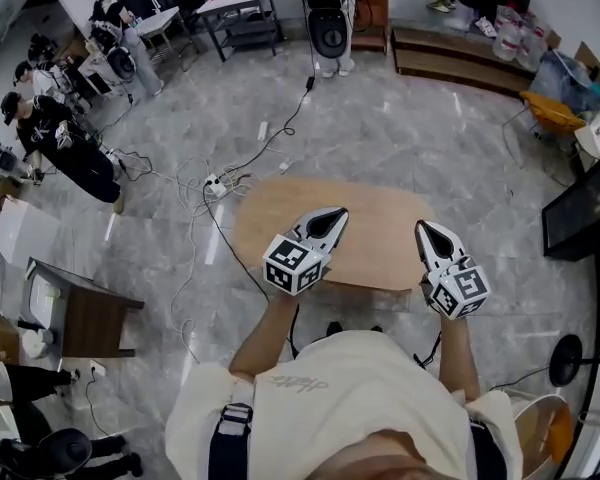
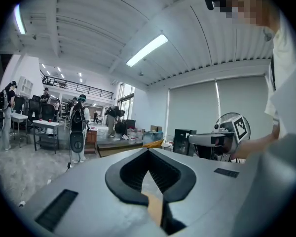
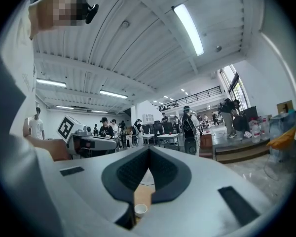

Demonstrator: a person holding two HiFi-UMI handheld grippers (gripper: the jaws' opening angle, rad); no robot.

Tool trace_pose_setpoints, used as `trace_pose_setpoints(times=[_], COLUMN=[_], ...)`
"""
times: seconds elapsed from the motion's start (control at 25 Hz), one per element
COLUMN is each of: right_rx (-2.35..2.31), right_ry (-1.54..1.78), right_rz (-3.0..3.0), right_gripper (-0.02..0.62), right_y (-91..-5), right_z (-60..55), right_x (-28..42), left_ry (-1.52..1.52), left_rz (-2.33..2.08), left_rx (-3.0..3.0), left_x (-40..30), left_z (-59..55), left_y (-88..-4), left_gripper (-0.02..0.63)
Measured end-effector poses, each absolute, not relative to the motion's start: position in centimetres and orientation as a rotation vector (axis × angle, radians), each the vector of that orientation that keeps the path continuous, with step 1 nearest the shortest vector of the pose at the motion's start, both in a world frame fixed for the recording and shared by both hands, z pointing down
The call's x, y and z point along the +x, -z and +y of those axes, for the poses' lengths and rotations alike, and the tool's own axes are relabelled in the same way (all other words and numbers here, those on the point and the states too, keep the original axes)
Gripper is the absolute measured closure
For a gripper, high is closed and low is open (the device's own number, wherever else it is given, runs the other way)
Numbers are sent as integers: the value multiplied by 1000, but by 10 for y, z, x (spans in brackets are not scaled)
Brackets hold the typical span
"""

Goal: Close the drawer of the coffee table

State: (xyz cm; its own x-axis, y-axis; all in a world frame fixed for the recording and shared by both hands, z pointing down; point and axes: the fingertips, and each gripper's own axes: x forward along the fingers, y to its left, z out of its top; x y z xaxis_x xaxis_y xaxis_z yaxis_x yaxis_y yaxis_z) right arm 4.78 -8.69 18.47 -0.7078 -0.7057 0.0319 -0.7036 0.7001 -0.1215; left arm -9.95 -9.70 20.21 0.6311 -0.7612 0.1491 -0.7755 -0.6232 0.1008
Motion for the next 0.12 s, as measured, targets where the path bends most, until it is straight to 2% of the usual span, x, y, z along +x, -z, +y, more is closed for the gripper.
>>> trace_pose_setpoints(times=[0.12], right_rx=[-1190], right_ry=[197], right_rz=[2889], right_gripper=[601], right_y=[-187], right_z=[-84], right_x=[43], left_ry=[-143], left_rz=[-1274], left_rx=[2688], left_x=[-101], left_z=[-94], left_y=[-204], left_gripper=[605])
